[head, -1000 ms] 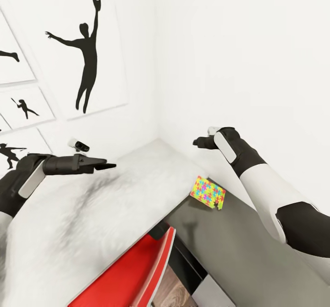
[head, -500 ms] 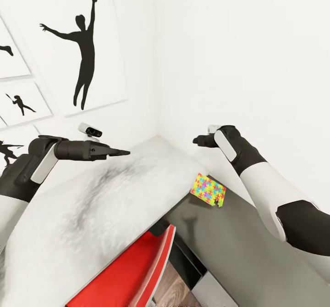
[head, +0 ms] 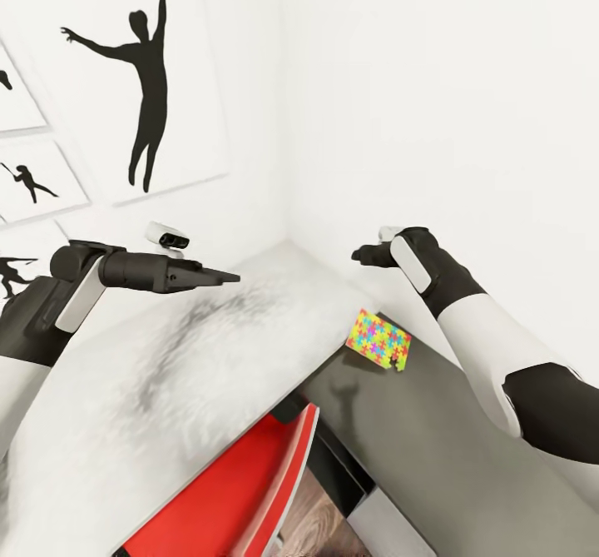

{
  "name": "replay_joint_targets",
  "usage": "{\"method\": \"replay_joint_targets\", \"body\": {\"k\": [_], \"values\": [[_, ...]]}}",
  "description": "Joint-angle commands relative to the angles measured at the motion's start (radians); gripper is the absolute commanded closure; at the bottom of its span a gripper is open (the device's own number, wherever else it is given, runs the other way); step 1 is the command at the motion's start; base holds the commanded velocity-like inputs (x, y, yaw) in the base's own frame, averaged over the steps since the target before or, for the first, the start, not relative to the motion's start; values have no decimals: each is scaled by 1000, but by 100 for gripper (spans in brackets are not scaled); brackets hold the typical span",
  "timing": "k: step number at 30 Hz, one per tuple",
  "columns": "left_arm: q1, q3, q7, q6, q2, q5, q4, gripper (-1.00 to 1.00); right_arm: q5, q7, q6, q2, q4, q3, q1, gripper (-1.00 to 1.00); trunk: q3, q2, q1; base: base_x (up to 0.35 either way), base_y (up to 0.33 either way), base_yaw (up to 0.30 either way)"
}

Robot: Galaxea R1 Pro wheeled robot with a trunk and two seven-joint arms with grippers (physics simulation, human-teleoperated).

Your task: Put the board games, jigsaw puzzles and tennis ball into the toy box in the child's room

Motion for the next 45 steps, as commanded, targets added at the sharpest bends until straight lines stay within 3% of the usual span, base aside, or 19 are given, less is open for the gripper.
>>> {"method": "replay_joint_targets", "body": {"k": [1,37,45], "values": [[-1,-2,-2,10,1,3,0,-100,-11,-9,2,-2,-1,6,-1,-100,-4,-2,1,0,0,0],[0,-5,-2,9,1,3,-3,-100,-9,-5,2,-11,-2,6,0,-100,-63,-2,1,0,0,0],[0,-5,-2,9,1,3,-2,-100,-10,22,1,-21,-1,6,-2,-100,-76,-2,1,0,0,0]]}}
